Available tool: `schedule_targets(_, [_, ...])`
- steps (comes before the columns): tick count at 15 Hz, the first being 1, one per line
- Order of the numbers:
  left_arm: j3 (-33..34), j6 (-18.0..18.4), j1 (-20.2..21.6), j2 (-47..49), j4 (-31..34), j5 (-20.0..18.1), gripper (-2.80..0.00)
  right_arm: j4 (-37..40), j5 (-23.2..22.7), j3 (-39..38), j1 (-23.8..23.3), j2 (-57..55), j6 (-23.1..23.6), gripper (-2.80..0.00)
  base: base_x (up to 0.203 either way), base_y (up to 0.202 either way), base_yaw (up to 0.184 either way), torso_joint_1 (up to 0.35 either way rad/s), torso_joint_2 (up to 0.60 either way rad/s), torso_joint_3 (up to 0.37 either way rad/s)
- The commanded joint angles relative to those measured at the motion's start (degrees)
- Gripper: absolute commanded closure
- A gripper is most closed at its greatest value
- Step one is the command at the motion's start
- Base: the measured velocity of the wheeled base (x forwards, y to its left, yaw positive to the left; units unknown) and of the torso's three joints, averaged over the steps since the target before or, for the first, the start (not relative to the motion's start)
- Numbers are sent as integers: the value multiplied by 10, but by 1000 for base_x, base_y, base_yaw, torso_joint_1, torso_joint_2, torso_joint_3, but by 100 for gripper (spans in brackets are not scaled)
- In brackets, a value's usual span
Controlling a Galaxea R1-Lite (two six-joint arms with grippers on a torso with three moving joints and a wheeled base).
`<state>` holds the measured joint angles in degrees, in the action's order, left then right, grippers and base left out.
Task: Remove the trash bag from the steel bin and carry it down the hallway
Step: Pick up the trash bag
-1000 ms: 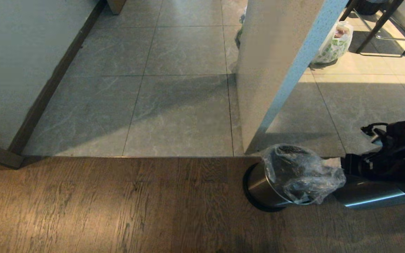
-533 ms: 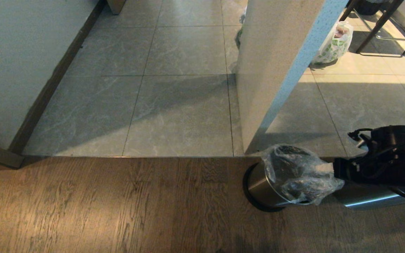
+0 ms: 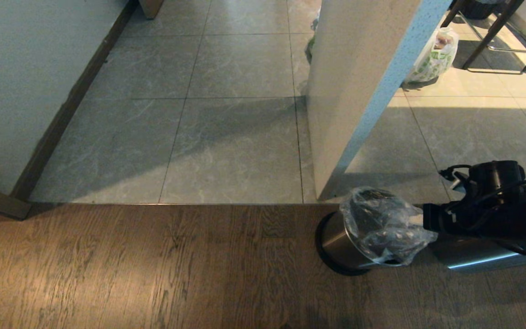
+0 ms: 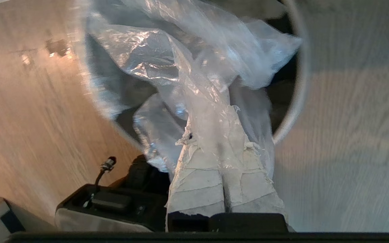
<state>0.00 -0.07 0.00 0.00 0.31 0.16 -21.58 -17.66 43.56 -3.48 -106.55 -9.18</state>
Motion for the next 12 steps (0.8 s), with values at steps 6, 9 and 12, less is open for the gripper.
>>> schedule_targets(6, [0, 0, 0, 0, 0, 0, 0, -2, 22, -6, 47, 16, 23, 0, 0, 0, 0, 0, 0, 0])
schedule_targets(9, [0, 0, 0, 0, 0, 0, 0, -2, 48, 1, 49, -18, 102, 0, 0, 0, 0, 0, 0, 0])
schedule_targets(12, [0, 0, 0, 0, 0, 0, 0, -4, 67, 32, 70, -61, 137, 0, 0, 0, 0, 0, 0, 0])
